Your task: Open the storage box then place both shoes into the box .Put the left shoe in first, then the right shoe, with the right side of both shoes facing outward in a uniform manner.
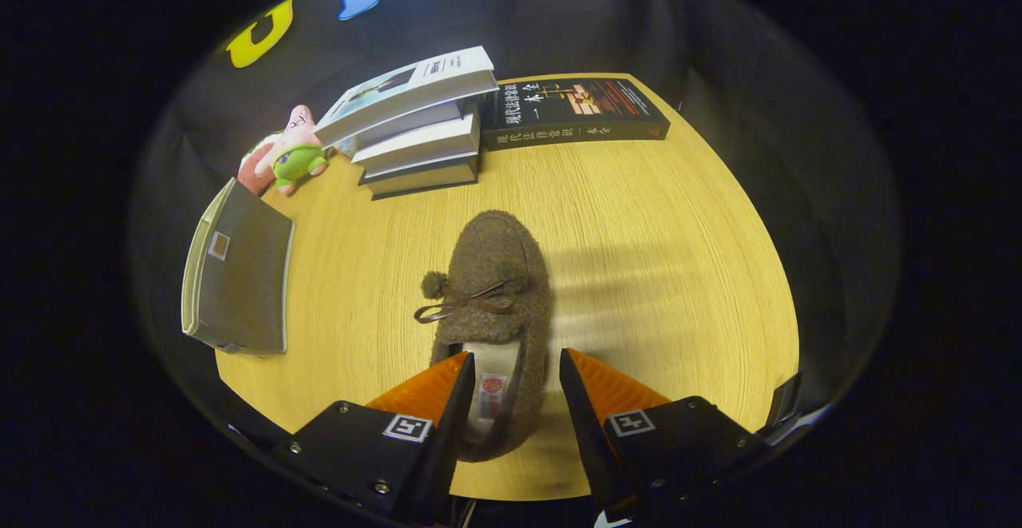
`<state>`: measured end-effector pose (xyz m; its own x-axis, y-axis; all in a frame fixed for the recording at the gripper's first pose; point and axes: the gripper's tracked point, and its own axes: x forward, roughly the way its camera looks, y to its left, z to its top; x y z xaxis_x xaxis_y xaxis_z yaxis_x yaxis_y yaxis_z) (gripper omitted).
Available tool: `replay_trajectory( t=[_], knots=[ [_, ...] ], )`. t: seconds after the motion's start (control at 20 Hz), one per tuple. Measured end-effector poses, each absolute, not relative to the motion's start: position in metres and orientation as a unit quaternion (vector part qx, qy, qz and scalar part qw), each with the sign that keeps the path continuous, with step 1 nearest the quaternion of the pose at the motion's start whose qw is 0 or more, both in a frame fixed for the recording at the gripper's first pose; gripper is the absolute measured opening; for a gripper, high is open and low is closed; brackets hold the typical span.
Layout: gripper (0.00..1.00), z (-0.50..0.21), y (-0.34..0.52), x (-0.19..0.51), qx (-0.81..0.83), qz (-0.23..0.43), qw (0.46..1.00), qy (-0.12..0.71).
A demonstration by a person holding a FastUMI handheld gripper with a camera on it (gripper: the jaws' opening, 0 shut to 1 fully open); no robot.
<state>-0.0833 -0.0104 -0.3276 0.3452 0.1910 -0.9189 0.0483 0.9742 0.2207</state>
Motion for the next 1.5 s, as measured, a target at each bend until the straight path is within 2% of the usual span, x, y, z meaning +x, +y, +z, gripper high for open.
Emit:
replay_trajectory(
  t=[0.25,0.35,0.45,0.5,0.6,0.95,1.5],
  knots=[
    [0.65,-0.352,-0.015,-0.075,0.091,0.037,0.795,0.598],
    [0.59,-0.36,-0.004,-0.072,0.112,0.055,0.786,0.605],
    [0.17,-0.358,-0.004,-0.068,0.114,0.042,0.783,0.61],
    [0.09,-0.357,-0.005,-0.07,0.115,0.041,0.781,0.613],
    [0.0,-0.352,-0.002,-0.072,0.133,0.037,0.774,0.618],
    [0.0,-0.283,0.034,-0.064,0.183,0.061,0.763,0.617],
    [0.0,-0.179,0.149,-0.022,0.141,0.149,0.799,0.566]
  ],
)
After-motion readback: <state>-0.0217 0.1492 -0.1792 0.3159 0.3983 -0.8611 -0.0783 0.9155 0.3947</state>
